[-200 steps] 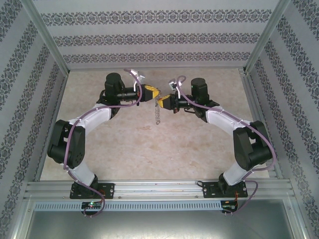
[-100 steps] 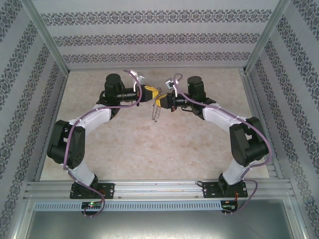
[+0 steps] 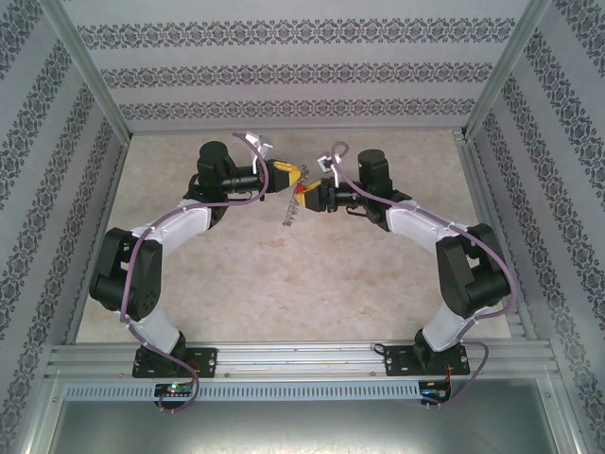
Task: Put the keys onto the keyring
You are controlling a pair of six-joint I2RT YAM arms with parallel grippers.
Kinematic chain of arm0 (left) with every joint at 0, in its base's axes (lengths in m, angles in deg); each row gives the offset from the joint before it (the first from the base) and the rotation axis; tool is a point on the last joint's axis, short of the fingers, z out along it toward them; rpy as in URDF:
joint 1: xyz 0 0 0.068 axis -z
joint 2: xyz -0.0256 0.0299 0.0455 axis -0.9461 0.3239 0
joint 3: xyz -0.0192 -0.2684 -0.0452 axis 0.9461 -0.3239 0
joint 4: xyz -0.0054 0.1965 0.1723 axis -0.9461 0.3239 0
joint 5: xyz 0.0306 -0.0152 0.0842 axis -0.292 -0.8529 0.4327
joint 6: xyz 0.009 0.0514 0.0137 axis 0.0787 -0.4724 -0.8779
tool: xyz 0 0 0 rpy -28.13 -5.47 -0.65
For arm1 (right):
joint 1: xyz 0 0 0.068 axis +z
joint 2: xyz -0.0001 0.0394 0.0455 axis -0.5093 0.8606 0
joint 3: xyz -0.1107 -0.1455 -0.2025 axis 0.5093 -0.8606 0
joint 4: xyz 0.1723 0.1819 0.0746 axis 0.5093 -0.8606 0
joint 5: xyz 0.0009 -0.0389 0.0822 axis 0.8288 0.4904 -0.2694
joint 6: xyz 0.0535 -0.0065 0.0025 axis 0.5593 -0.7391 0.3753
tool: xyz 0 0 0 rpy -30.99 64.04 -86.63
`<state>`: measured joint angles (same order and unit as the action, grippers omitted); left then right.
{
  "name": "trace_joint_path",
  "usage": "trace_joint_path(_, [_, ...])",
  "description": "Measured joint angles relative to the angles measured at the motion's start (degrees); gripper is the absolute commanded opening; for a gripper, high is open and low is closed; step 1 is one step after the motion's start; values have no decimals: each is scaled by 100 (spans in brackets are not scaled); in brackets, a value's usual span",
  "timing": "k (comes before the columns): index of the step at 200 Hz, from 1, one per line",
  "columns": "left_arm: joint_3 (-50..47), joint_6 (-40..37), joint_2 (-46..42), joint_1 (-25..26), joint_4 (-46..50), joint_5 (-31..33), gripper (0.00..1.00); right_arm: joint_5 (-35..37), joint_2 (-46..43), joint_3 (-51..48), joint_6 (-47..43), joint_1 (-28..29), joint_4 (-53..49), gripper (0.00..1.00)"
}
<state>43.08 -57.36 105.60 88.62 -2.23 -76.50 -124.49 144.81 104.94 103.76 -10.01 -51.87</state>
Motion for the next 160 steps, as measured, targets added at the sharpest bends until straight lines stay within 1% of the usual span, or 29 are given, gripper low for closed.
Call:
trace_joint_path(34, [-2,22,0,15,-76,-2,0,168,-721,-562,9,-289,-20,42])
trace_joint_path(73, [-9,129,2,15,-243,-2,0,422,-1259,-640,315,-319,190,41])
trace_joint_path(109, [-11,238,15,15,-365,-2,0,623,-1189,-579,1060,-321,584,37])
trace_joint_path(160, [-11,317,22,15,-472,-2,0,553,-719,-511,2243,-273,1768,34])
